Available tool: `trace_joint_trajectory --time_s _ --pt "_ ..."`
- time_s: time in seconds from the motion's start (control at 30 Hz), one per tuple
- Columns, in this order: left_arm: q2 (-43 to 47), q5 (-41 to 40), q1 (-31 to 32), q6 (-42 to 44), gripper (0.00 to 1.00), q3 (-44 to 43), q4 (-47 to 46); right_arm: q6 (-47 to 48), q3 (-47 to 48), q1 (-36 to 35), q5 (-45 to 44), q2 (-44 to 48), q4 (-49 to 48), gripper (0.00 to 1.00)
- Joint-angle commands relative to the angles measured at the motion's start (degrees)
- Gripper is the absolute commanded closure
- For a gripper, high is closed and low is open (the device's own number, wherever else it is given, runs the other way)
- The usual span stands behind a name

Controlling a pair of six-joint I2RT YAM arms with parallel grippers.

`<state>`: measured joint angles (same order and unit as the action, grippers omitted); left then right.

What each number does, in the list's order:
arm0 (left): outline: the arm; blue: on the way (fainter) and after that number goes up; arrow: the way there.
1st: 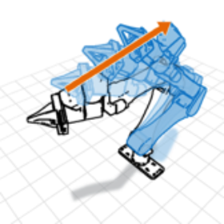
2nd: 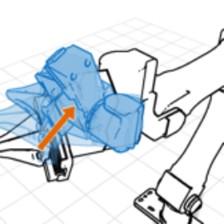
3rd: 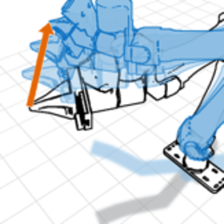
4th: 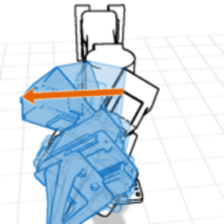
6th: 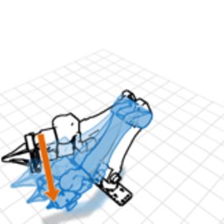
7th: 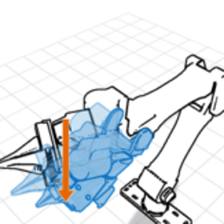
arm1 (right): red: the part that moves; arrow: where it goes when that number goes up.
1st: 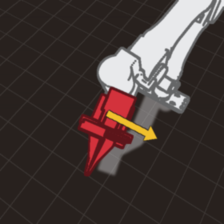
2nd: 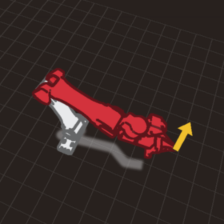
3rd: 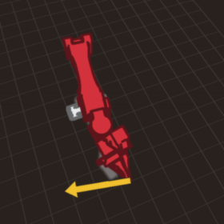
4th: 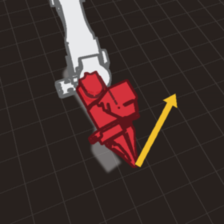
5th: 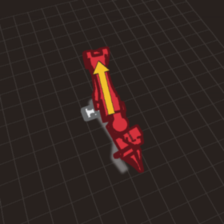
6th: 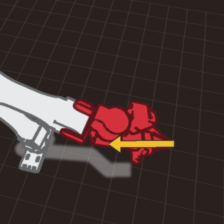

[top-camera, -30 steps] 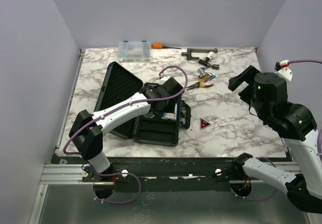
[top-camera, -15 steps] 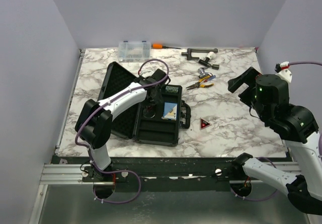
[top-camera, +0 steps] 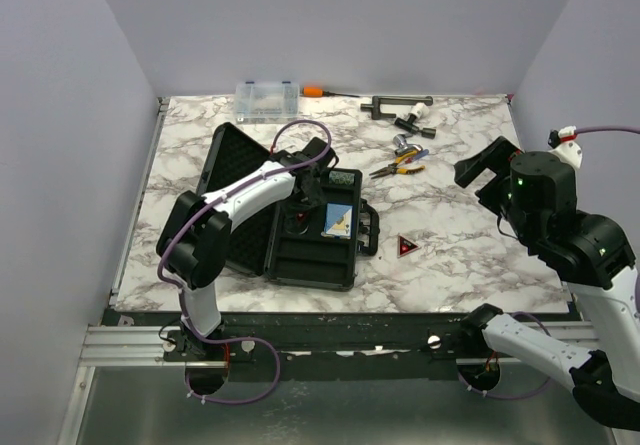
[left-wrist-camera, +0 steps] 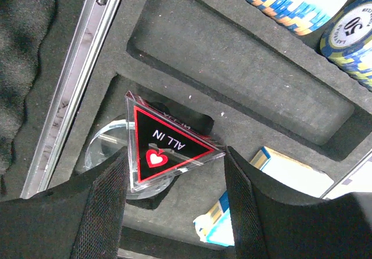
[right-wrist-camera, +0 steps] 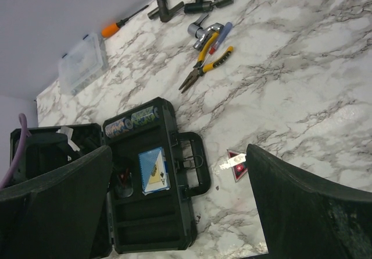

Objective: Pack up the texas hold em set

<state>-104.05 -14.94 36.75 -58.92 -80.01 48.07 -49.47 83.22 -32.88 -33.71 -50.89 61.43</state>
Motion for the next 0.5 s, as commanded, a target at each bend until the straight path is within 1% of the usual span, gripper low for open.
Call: trace_joint_trajectory --time_s 0.0,0.07,0.2,0.23,0.3,0.37,0.47 --pt "-1.5 3.0 -0.28 -2.48 0.88 -1.32 0.28 -0.32 -1.42 0.29 1.03 0.6 0.84 0.0" --pt "-1.97 4.05 -0.35 -1.5 0.85 -1.69 0.02 -0.35 -1.65 0.29 1.07 0.63 0.79 0.0" --pt "-2.33 4.89 -0.36 0.54 0.38 -2.25 -0.3 -0.28 -2.47 0.32 1.05 0.86 0.39 0.0" --pt "-1.99 4.77 -0.28 0.87 0.24 -1.94 -0.5 -0.33 -2.84 0.31 1.09 0.91 0.15 0.0" --pt "-0.66 3.65 -0.23 1.17 0.07 -0.9 -1.1 -0.3 -3.7 0.28 1.22 1.05 -0.15 0.0" --pt "1.17 2.87 -0.19 2.42 0.02 0.46 -2.42 -0.37 -4.82 0.33 1.55 1.17 -0.41 0.0" --pt "3.39 2.7 -0.19 4.71 0.02 1.09 -2.89 -0.45 -6.54 0.3 2.64 1.05 -1.04 0.0"
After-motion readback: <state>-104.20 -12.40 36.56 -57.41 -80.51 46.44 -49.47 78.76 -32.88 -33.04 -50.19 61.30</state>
